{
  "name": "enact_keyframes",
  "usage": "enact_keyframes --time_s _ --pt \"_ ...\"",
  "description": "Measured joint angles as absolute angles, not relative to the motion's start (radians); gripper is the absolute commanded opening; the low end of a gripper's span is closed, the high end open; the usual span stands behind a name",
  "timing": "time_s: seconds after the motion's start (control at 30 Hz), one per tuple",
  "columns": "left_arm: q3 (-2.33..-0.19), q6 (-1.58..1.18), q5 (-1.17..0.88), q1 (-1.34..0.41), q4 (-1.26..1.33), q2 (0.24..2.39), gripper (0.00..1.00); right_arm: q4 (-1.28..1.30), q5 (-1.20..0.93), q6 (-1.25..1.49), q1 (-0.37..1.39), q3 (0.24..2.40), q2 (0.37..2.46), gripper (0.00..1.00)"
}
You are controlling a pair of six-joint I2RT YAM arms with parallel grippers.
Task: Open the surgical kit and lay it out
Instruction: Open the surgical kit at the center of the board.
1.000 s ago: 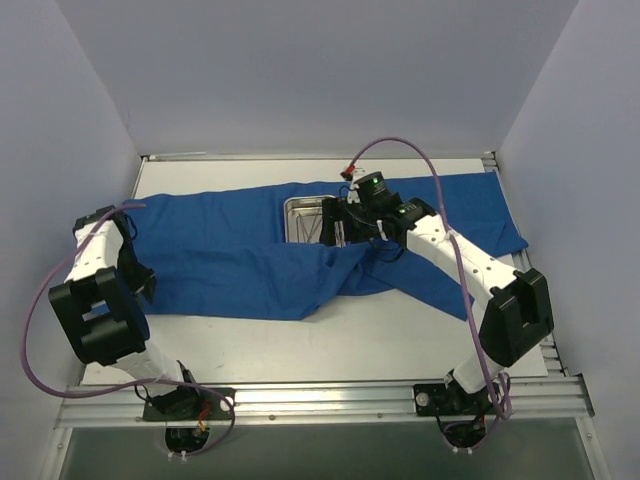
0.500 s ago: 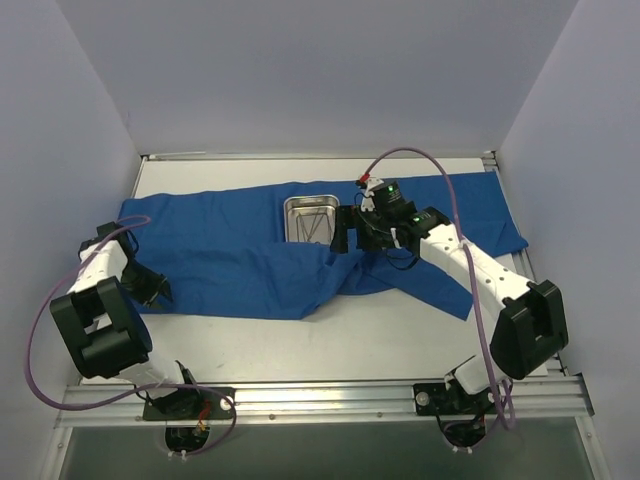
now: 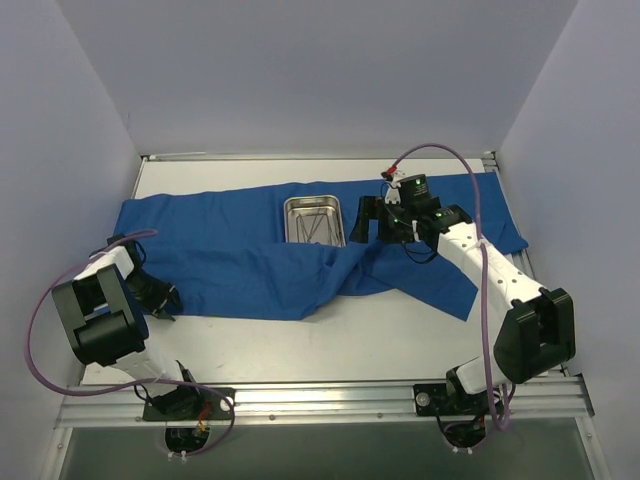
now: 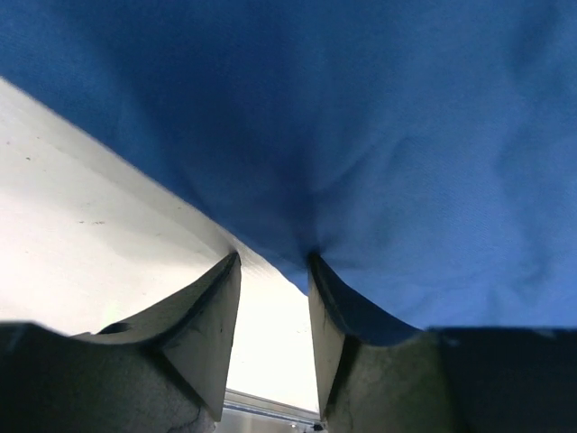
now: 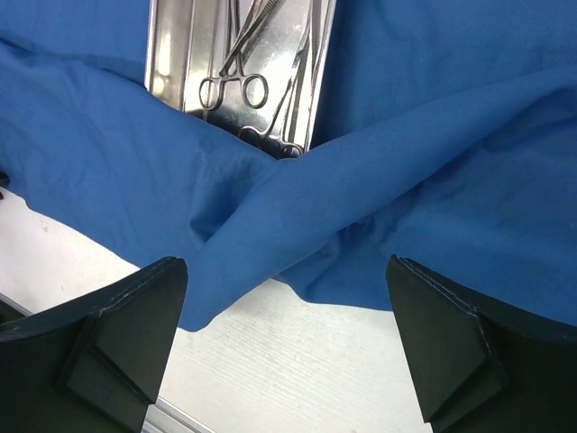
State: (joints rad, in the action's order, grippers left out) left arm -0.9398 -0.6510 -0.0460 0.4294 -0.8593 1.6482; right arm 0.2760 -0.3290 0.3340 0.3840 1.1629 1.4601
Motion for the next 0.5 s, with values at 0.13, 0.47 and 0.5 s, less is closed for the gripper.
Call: enact_keyframes --time_s 0.13,0.47,0.5 --pt "-0.930 -0.657 -0.046 0.429 -0.855 1.650 0.47 0.276 -0.340 0.327 0.374 1.163 1.460 1.00" --pt "-0.943 -0.672 -0.051 0.430 -0.862 1.674 0.30 0.277 -0.347 0.326 0.371 1.163 1.460 1.00" --pt "-0.947 -0.673 -0.053 0.430 -0.863 1.678 0.26 0.277 -0.346 0.325 0.371 1.163 1.460 1.00"
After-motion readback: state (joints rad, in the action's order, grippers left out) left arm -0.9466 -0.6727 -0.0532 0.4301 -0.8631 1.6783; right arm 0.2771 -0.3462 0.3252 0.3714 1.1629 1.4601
